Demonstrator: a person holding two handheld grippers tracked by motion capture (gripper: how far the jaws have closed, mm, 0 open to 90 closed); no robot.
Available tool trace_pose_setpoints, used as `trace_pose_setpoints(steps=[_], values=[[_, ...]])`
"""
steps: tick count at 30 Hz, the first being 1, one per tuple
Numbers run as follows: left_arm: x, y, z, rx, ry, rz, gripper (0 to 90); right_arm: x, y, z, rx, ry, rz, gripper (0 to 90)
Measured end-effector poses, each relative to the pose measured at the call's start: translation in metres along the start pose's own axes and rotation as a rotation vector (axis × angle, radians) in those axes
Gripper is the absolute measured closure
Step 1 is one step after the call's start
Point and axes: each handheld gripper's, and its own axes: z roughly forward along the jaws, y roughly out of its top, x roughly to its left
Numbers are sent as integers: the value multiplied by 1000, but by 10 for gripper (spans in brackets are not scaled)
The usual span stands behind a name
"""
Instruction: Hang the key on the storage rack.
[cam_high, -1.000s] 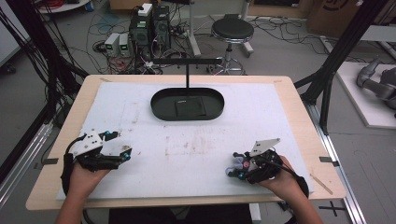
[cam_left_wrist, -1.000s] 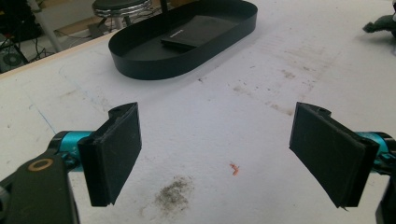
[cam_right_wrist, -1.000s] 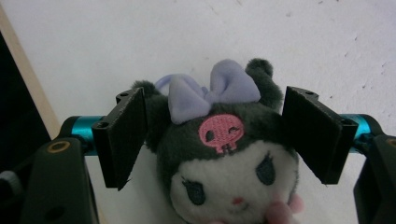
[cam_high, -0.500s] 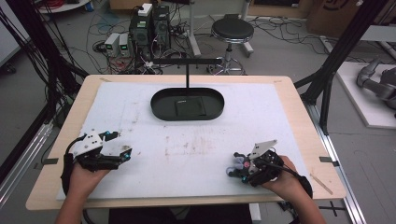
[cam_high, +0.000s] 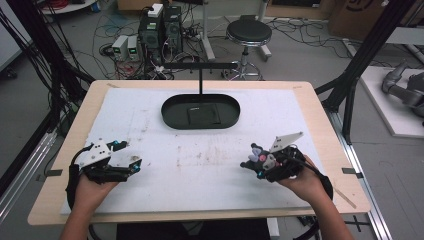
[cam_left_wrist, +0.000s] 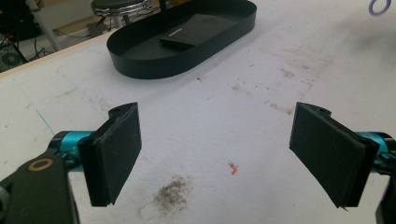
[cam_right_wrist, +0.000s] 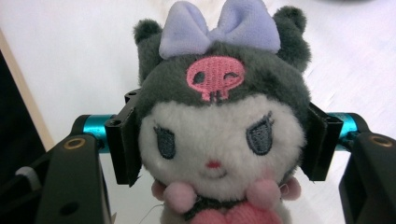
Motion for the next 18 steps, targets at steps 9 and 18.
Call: trace_pose_setpoints(steps=[9, 18], values=[[2, 1, -3, -11, 4, -2, 168, -25, 54, -24, -100, -40, 30, 302], [3, 2, -4, -14, 2, 2, 168, -54, 109, -24, -143, -89, 80, 302]])
